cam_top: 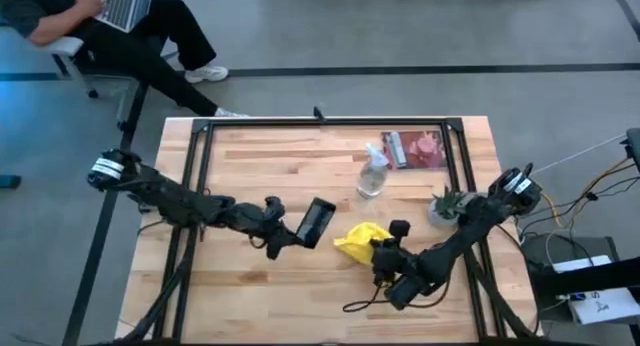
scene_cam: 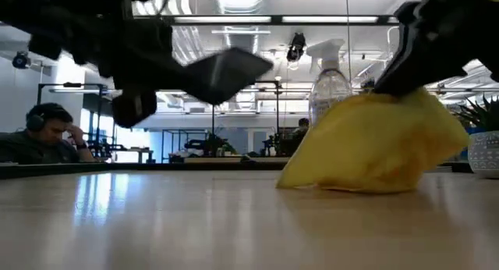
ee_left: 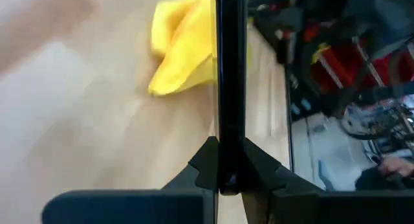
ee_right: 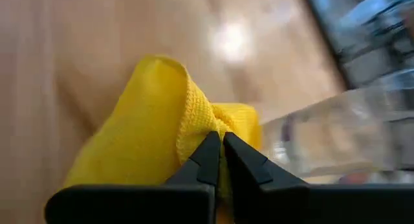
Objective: Apply microfiber cloth
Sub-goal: Wipe the black cellphone with the yellow microfiber cloth
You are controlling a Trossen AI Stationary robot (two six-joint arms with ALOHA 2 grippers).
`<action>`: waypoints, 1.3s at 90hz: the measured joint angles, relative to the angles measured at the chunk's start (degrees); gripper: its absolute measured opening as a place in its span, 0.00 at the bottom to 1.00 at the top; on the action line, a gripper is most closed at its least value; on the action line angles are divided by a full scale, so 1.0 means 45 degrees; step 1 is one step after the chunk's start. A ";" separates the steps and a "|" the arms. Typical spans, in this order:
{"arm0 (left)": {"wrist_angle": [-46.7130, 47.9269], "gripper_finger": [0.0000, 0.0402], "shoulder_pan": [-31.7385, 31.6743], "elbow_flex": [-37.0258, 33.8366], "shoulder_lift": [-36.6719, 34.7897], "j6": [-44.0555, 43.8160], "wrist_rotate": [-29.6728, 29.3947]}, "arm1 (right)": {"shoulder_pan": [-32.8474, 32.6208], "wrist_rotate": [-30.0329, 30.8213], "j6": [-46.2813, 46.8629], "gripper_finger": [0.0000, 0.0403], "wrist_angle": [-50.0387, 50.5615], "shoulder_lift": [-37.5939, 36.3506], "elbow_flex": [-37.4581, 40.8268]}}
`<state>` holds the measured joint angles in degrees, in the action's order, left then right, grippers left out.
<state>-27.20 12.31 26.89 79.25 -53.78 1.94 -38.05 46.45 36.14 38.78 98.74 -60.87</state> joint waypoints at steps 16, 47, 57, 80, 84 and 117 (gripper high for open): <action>-0.0077 0.04 -0.0971 -0.0005 0.1533 -0.0462 0.1877 | 0.0588 -0.2154 -0.1879 0.00 -0.1465 0.0000 0.0138; -0.0250 0.07 -0.1994 0.0027 0.2590 -0.0111 0.3807 | 0.2817 -0.6770 -0.4915 0.00 -0.2173 0.0000 0.0118; -0.0117 0.07 -0.2099 0.0024 0.2454 0.0412 0.3806 | 0.3258 -0.6892 -0.5526 0.00 -0.2221 0.0000 0.0045; 0.0392 0.10 -0.2098 0.0021 0.2403 0.0577 0.3809 | 0.3968 -0.8084 -0.6375 0.06 -0.2498 0.0000 0.0031; 0.0428 0.12 -0.2098 0.0014 0.2403 0.0574 0.3802 | 0.4046 -0.8091 -0.6497 0.09 -0.2501 0.0000 0.0022; 0.0991 0.32 -0.2098 -0.0004 0.2183 0.0814 0.3797 | 0.4308 -0.8090 -0.8304 0.32 -0.2468 0.0000 -0.1083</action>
<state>-22.74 2.87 26.88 89.07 -50.12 19.03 -18.66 10.05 -1.23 27.68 98.74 -65.74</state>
